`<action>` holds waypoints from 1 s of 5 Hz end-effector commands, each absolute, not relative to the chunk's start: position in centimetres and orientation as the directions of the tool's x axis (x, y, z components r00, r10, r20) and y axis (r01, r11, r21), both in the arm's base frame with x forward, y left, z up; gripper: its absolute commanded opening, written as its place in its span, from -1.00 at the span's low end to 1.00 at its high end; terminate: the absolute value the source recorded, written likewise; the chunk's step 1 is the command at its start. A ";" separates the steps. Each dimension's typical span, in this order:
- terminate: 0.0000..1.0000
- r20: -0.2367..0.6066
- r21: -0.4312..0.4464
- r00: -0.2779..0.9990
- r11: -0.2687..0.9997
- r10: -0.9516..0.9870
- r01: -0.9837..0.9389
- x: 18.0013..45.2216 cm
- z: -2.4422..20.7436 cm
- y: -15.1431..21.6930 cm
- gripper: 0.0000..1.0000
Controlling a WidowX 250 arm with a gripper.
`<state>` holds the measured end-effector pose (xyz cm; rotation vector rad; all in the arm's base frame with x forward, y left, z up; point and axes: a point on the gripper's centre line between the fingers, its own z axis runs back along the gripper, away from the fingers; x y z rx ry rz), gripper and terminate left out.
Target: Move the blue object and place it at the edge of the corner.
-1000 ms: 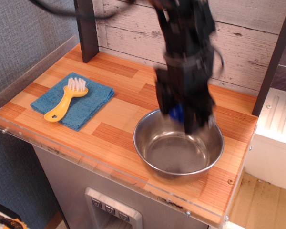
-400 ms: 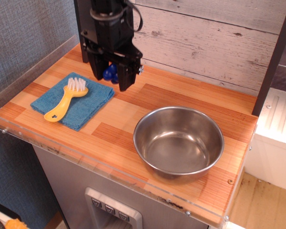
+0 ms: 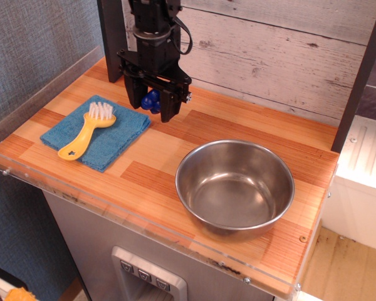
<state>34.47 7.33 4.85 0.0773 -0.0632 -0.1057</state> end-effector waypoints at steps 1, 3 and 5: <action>-1.00 0.082 0.120 0.980 0.978 -0.183 0.172 36.8 4.5 5.1 -1.00; -1.00 0.090 0.111 0.978 0.978 -0.189 0.179 37.6 4.2 4.6 1.00; -1.00 0.172 0.079 0.972 0.986 -0.161 0.149 36.3 8.3 5.1 1.00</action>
